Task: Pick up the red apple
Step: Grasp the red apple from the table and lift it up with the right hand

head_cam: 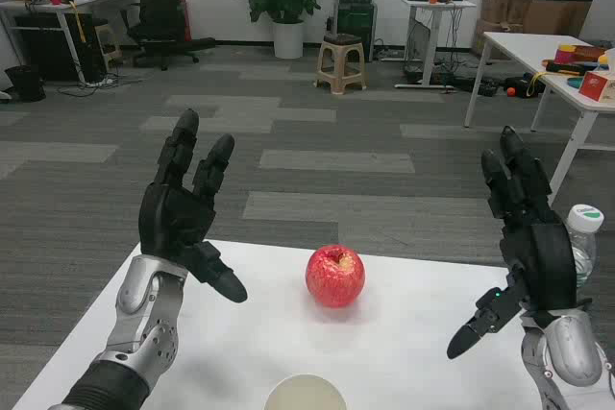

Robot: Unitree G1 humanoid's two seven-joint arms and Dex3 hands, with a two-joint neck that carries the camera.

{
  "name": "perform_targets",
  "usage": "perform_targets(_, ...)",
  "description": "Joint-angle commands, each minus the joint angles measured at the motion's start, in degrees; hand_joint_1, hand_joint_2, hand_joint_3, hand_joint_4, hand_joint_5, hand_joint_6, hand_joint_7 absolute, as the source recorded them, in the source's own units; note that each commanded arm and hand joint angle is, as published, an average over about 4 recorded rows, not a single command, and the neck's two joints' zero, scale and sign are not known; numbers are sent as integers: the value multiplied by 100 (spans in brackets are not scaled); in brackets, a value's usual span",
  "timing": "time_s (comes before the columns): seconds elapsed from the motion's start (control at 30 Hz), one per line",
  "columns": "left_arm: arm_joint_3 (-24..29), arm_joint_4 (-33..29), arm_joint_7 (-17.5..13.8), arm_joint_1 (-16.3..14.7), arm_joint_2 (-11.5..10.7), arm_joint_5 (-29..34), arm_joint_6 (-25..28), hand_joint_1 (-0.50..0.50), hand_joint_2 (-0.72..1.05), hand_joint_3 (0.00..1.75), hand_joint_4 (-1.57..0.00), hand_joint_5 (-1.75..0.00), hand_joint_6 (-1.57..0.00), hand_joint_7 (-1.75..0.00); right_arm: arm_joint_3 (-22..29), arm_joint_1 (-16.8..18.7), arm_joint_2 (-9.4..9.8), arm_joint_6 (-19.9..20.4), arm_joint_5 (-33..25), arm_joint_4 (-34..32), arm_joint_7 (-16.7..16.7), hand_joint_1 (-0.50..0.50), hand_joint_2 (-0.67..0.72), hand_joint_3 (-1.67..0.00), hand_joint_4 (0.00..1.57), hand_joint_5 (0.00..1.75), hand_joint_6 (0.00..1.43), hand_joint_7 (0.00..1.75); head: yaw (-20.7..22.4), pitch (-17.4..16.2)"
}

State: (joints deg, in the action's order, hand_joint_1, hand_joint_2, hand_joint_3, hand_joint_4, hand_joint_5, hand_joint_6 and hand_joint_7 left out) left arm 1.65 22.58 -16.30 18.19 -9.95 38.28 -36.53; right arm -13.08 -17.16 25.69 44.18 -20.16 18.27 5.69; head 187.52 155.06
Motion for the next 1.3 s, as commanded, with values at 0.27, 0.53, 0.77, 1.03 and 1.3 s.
perform_targets(0.27,-1141,651,2421,202,-51,-323,-2913,-50,-64,9,0,-164,-89,-112,147,398,173,526,-67,-298,345,-38,72,0,0,0,0,0,-223,1195)
perform_targets(0.53,-1141,653,2421,202,-51,-321,-2913,-50,-64,4,0,-164,-89,-112,139,398,173,530,-67,-304,345,-38,72,0,0,0,0,0,-210,1157)
perform_targets(0.77,-1141,675,2421,202,-43,-310,-2913,-50,-64,9,0,-164,-89,-112,132,398,173,528,-67,-300,345,-38,72,0,0,0,0,0,-207,684)
perform_targets(1.03,-1079,708,2430,220,-47,-242,-2891,-50,-59,9,0,-164,-85,-112,174,398,155,522,-84,-306,345,-38,72,0,0,0,0,0,-74,-1388)
perform_targets(1.3,-868,682,2430,185,-95,-235,-2678,-50,-55,7,-4,-164,-80,-112,209,422,166,519,-104,-361,345,-38,72,0,0,0,0,0,86,-2218)
